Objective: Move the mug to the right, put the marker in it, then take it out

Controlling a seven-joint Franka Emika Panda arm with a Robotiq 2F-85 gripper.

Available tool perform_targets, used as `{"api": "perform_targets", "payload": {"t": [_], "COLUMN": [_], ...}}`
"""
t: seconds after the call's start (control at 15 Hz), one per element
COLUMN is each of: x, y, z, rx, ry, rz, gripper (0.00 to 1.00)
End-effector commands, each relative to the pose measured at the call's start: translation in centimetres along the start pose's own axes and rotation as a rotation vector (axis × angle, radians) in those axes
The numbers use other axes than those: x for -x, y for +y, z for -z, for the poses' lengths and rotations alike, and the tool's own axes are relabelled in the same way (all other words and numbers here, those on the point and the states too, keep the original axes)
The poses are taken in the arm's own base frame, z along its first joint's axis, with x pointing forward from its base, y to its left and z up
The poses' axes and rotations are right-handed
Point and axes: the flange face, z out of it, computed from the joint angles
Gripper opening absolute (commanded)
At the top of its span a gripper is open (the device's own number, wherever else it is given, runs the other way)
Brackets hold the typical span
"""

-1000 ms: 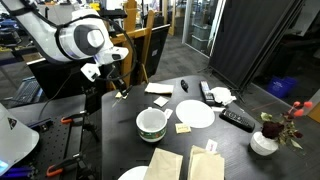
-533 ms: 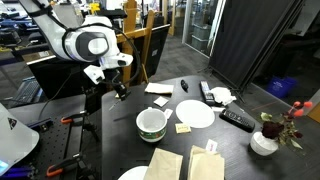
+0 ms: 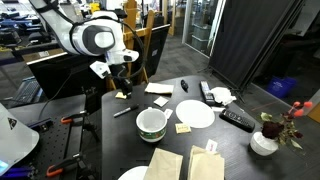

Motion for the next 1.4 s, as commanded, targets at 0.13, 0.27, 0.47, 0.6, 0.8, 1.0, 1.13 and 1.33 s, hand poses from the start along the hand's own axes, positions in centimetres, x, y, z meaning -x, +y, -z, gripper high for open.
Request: {"api": "perform_targets", "payload": {"t": [0.13,0.27,0.47,0.6,0.8,1.0,1.13,1.33], "x": [-0.4,-0.2,-0.1,0.0,0.0,0.2,0.3,-0.5], "y": [0.7,1.0,1.4,1.7,2.1,2.2,2.1,1.9], "z": [2.1,3.3,5.7,7.5,10.1,12.1,13.1,12.9], "rx": [0.032,0.041,0.049,0.063,0.083,0.098,0.100,0.091], "ry": [0.007,0.031,0.068,0.099,0.144,0.189,0.214,0.225], "rz": [-0.038,-0.052,-0.077,-0.083,-0.094,-0.096,-0.097,-0.070], "gripper": [0.91,1.00,1.00,1.00,1.00,1.00,1.00,1.00]}}
